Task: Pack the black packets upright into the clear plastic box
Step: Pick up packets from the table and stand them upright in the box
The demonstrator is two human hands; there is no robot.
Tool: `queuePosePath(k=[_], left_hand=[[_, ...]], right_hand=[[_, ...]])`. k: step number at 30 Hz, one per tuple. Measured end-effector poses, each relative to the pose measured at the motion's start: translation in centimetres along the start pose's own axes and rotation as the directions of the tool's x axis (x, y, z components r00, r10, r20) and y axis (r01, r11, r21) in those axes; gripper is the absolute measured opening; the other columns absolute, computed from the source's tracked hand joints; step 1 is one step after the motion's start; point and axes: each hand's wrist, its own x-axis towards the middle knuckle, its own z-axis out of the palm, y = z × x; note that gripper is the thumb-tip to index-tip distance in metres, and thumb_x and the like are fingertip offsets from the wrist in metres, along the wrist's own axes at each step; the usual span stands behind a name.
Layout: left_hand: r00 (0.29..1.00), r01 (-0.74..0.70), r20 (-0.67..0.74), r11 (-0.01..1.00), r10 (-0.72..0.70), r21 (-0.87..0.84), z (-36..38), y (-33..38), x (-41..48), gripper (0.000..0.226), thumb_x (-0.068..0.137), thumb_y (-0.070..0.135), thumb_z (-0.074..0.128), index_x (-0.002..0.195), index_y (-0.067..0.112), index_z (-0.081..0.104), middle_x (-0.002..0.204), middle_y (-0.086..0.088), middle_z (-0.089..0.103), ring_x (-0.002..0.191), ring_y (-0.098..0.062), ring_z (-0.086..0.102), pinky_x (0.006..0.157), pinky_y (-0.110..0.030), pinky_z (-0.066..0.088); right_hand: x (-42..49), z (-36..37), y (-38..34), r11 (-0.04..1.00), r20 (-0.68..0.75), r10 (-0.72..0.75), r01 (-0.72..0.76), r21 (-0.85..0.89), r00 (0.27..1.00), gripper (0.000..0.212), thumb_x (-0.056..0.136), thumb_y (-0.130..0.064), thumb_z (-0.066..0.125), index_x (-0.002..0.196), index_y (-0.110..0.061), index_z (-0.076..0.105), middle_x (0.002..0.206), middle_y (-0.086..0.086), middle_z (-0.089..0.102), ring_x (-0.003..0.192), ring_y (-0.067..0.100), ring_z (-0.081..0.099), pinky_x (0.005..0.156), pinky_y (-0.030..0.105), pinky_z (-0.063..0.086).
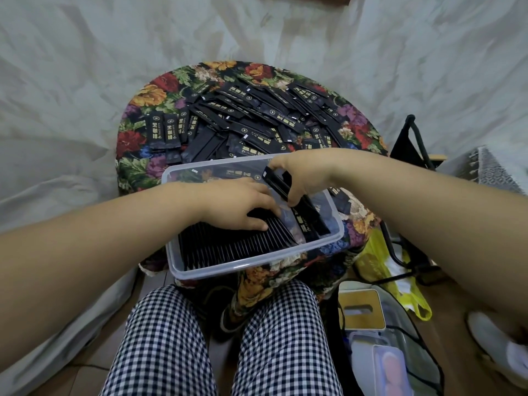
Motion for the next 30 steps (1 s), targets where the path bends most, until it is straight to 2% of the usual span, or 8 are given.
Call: queuePosePath(k=[5,10,13,18,22,24,28,30], left_hand=[[1.0,0.002,0.008,1.0,-0.002,0.014,0.0,0.0,0.2,0.044,0.094,0.042,0.048,0.137,0.038,0.04,0.142,0.007,0.037,0.132,-0.015,0.029,0.1,-0.025,0.028],[1.0,0.0,0.007,1.0,0.0,0.028,0.1,-0.1,0.1,0.045,0.094,0.043,0.047,0.139,0.038,0.038,0.143,0.007,0.036,0.131,-0.015,0.029,0.099,-0.023,0.028],[1.0,-0.004,0.003,1.0,0.004,0.03,0.1,-0.1,0.0,0.046,0.094,0.042,0.048,0.139,0.038,0.039,0.144,0.007,0.036,0.131,-0.016,0.03,0.104,-0.027,0.028],[1.0,-0.005,0.004,1.0,0.005,0.026,0.2,-0.2,0.0,0.046,0.093,0.042,0.049,0.138,0.038,0.039,0.145,0.008,0.034,0.131,-0.016,0.029,0.104,-0.028,0.028],[1.0,0.004,0.013,1.0,-0.005,0.023,0.2,-0.2,0.1,0.046,0.094,0.043,0.048,0.138,0.039,0.038,0.144,0.008,0.035,0.129,-0.015,0.031,0.101,-0.028,0.03],[1.0,0.005,0.019,1.0,-0.006,0.021,0.2,-0.2,0.1,0.046,0.094,0.043,0.048,0.138,0.039,0.038,0.143,0.008,0.035,0.129,-0.015,0.031,0.102,-0.027,0.029],[1.0,0.009,0.024,1.0,-0.01,0.017,0.2,-0.3,0.1,0.045,0.094,0.043,0.049,0.138,0.04,0.039,0.142,0.007,0.036,0.128,-0.015,0.033,0.105,-0.036,0.033],[1.0,0.006,0.025,1.0,-0.007,0.011,0.2,-0.3,0.1,0.045,0.094,0.043,0.049,0.137,0.04,0.04,0.142,0.007,0.036,0.128,-0.015,0.033,0.105,-0.037,0.033]], right_hand=[[0.1,0.5,0.8,0.989,0.025,-0.143,0.141,0.049,0.989,0.091,0.073,-0.007,0.076,0.144,-0.035,0.026,0.143,0.0,0.04,0.107,0.023,0.057,0.084,0.04,0.055],[-0.3,0.8,0.9,0.986,-0.026,-0.167,0.167,0.008,0.986,0.067,0.078,-0.013,0.074,0.134,-0.029,0.042,0.11,-0.003,0.053,0.077,0.013,0.054,0.062,0.024,0.044],[-0.4,1.2,1.0,0.979,-0.095,-0.197,0.191,-0.067,0.976,0.048,0.083,-0.019,0.071,0.127,-0.024,0.053,0.109,-0.005,0.055,0.089,0.011,0.048,0.07,0.023,0.035],[-0.1,1.5,1.1,0.979,-0.158,-0.192,0.176,-0.107,0.969,0.042,0.082,-0.024,0.072,0.122,-0.025,0.058,0.118,-0.002,0.061,0.098,0.016,0.055,0.079,0.025,0.041],[-0.1,1.4,0.9,0.99,-0.189,-0.136,0.127,-0.058,0.973,0.042,0.083,-0.022,0.072,0.122,-0.022,0.057,0.117,-0.002,0.06,0.056,0.004,0.053,0.059,0.017,0.042],[0.1,1.4,0.7,0.994,-0.186,-0.109,0.107,-0.02,0.976,0.044,0.083,-0.02,0.072,0.124,-0.021,0.055,0.12,0.001,0.059,0.051,0.005,0.056,0.06,0.013,0.044],[0.5,1.7,0.4,0.997,-0.097,-0.071,0.072,0.009,0.993,0.061,0.085,-0.013,0.07,0.138,-0.016,0.038,0.104,0.008,0.07,0.066,0.017,0.069,0.057,0.017,0.048],[0.6,1.8,0.2,0.999,-0.027,-0.03,0.03,0.013,0.999,0.063,0.088,-0.012,0.067,0.141,-0.011,0.033,0.101,0.012,0.071,0.078,0.021,0.072,0.067,0.026,0.057]])
